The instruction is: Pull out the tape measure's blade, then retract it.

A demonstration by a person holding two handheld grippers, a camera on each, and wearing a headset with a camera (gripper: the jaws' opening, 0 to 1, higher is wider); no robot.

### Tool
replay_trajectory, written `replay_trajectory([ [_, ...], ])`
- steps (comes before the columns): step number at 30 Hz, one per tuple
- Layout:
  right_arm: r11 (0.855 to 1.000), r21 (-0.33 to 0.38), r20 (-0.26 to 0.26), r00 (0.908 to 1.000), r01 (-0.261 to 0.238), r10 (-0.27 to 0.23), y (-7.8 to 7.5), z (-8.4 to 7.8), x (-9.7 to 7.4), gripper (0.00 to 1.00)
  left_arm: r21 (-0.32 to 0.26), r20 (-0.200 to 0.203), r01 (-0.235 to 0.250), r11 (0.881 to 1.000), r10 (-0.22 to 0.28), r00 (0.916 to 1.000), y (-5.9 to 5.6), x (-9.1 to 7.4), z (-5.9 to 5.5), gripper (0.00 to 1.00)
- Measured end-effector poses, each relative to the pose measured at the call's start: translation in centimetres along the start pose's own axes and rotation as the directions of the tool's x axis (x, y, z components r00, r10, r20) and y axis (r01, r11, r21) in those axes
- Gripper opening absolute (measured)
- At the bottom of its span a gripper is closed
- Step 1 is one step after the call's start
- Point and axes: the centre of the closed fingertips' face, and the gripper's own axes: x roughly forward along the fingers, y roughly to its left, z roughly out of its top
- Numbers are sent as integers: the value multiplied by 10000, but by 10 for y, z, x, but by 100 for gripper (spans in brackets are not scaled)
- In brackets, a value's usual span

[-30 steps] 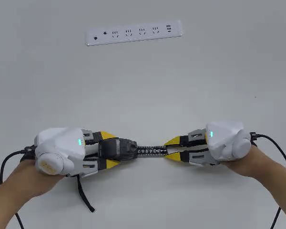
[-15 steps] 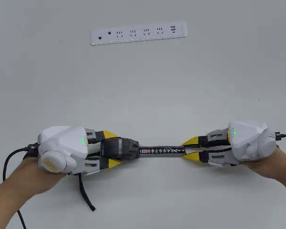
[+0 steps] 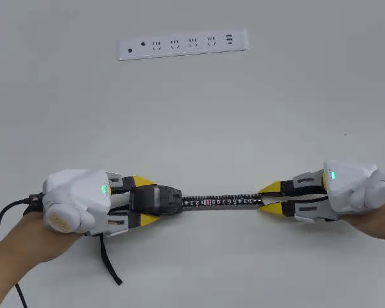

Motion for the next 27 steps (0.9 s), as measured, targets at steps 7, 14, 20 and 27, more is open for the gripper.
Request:
replay_trajectory([
  [7,10000,27,-1,10000,26,-26,-2,-2,-7,8,-27,5,-6,10000,6,10000,0,0,-1,30],
  [14,9999,70,31,9999,143,-143,-6,-9,-15,8,-59,-5,-14,10000,14,10000,0,0,0,30],
  [20,9995,187,79,9997,240,-242,-10,-16,-24,8,-85,-43,-35,10000,35,10000,0,0,1,30],
  [27,9971,466,324,9976,602,-617,-22,-21,-32,7,-129,-53,-62,9999,62,10000,-1,0,3,30],
])
